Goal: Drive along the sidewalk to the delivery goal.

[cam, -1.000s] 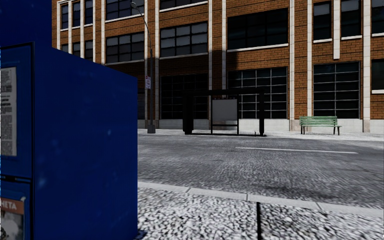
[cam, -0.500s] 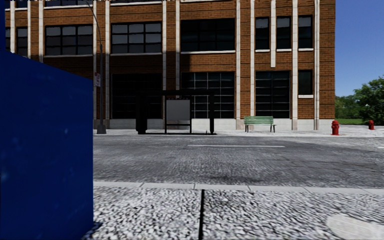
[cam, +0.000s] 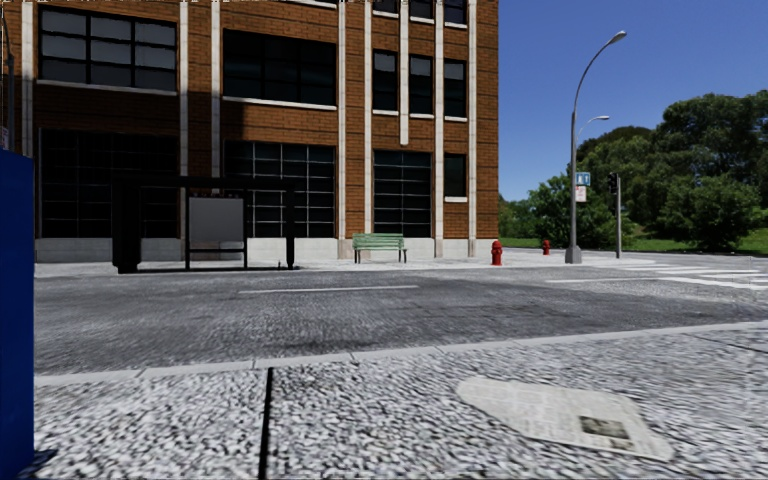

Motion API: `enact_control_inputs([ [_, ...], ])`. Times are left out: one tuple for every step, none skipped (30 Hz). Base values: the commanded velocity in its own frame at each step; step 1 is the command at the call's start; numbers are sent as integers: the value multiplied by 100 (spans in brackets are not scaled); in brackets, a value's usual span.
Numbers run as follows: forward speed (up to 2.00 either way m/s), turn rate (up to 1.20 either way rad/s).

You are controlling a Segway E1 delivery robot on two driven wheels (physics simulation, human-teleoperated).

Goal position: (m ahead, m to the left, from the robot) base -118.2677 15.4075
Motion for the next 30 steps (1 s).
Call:
enact_control_inputs([
  [-60,-78],
  [-60,-78],
  [-60,-78],
  [-60,-78],
  [-61,-79],
  [-62,-79],
  [-62,-79],
  [-62,-79],
  [-62,-80],
  [-62,-81],
  [-62,-81],
  [-62,-82],
  [-63,-82],
  [-63,-82],
  [-63,-82],
  [-63,-82],
  [-63,-82],
  [-63,-82],
  [-63,-82],
  [-63,-76],
  [-61,-47],
  [-48,-2],
  [-48,-2],
  [0,0],
  [0,0],
  [0,0],
  [0,0],
  [0,0],
  [0,0],
  [0,0],
])
